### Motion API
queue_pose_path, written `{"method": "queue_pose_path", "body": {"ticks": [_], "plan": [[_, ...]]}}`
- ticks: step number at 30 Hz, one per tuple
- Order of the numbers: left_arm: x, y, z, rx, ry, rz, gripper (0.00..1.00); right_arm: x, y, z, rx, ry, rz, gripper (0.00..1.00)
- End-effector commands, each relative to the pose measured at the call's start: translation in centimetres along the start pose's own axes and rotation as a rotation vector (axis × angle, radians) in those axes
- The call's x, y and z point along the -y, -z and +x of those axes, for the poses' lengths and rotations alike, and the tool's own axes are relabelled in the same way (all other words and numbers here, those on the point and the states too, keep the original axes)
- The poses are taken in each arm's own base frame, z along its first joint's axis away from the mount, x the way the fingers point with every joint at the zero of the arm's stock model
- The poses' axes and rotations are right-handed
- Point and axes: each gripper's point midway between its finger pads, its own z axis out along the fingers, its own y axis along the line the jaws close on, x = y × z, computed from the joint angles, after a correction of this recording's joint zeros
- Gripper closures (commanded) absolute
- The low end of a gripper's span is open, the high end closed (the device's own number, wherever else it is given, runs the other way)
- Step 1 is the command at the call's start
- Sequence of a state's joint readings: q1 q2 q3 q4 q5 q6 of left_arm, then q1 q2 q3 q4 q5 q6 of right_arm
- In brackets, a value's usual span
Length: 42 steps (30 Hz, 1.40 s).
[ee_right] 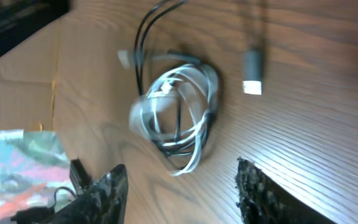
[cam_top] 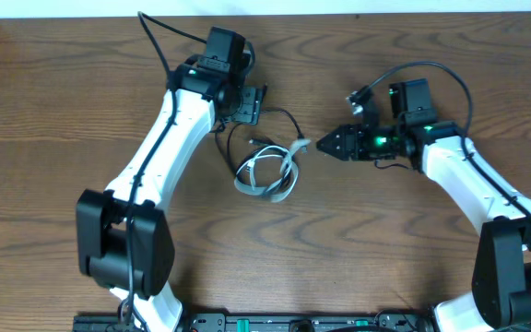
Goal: Untangle cables
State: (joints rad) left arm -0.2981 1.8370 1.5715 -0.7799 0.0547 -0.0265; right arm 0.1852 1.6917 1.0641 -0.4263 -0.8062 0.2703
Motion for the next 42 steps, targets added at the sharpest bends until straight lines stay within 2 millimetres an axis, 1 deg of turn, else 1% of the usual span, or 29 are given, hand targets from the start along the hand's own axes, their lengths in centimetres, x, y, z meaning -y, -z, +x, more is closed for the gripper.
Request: {"method": "queue_pose_path", "body": {"ticks": [1, 3, 4, 5, 7, 10, 12, 16, 18, 20, 22, 28, 29, 31, 34, 38, 42], "plan": [[-0.1, 6.2, -2.5, 0.144, -0.058, -0.016, 0.27, 1.4, 0.7, -0.5, 0.02, -0.032, 0.038, 0.45], [0.6, 8.0, -1.8, 0.144, -0.043, 0.03, 0.27, 1.9, 1.0, -0.6, 0.028, -0.043, 0.051, 0.43], [0.8, 8.4, -1.4, 0.133, -0.01, 0.049, 0.27, 2.1, 1.1, -0.7, 0.032, -0.046, 0.056, 0.42], [1.0, 8.7, -0.8, 0.112, 0.029, 0.065, 0.27, 2.1, 1.2, -0.7, 0.033, -0.047, 0.056, 0.41], [1.2, 8.4, 0.8, 0.045, 0.116, 0.079, 0.27, 2.2, 1.2, -0.7, 0.034, -0.046, 0.059, 0.4], [0.8, 6.5, 4.3, -0.085, 0.247, 0.052, 0.27, 2.0, 1.1, -0.6, 0.03, -0.045, 0.058, 0.39], [0.6, 4.9, 6.7, -0.162, 0.331, 0.028, 0.28, 2.0, 0.9, -0.4, 0.022, -0.047, 0.058, 0.38], [0.0, 1.5, 11.8, -0.285, 0.438, -0.023, 0.35, 2.1, 0.9, 0.1, 0.005, -0.056, 0.065, 0.38], [-0.1, 0.0, 13.8, -0.32, 0.466, -0.039, 0.36, 2.1, 0.9, 0.3, -0.002, -0.051, 0.067, 0.38], [-0.2, -1.2, 15.2, -0.332, 0.48, -0.044, 0.37, 2.3, 0.9, 0.4, -0.005, -0.056, 0.079, 0.37], [-0.3, -2.3, 15.9, -0.323, 0.486, -0.043, 0.39, 2.5, 0.9, 0.5, -0.007, -0.057, 0.094, 0.37], [-0.3, -4.1, 15.8, -0.263, 0.484, -0.022, 0.41, 2.6, 0.9, 0.6, -0.011, -0.062, 0.1, 0.36], [-0.3, -4.3, 15.8, -0.262, 0.483, -0.021, 0.44, 2.7, 0.9, 0.6, -0.012, -0.064, 0.105, 0.36], [-0.3, -4.4, 16.2, -0.269, 0.484, -0.023, 0.56, 2.9, 0.9, 0.8, -0.018, -0.067, 0.115, 0.36], [-0.4, -4.5, 17.0, -0.292, 0.494, -0.029, 0.66, 3.0, 0.9, 1.0, -0.024, -0.067, 0.123, 0.35], [-0.6, -4.9, 18.4, -0.317, 0.572, -0.052, 0.67, 3.0, 0.9, 1.0, -0.024, -0.067, 0.123, 0.34], [-0.6, -5.6, 18.5, -0.294, 0.627, -0.051, 0.68, 3.0, 0.9, 1.0, -0.024, -0.067, 0.123, 0.34]]}}
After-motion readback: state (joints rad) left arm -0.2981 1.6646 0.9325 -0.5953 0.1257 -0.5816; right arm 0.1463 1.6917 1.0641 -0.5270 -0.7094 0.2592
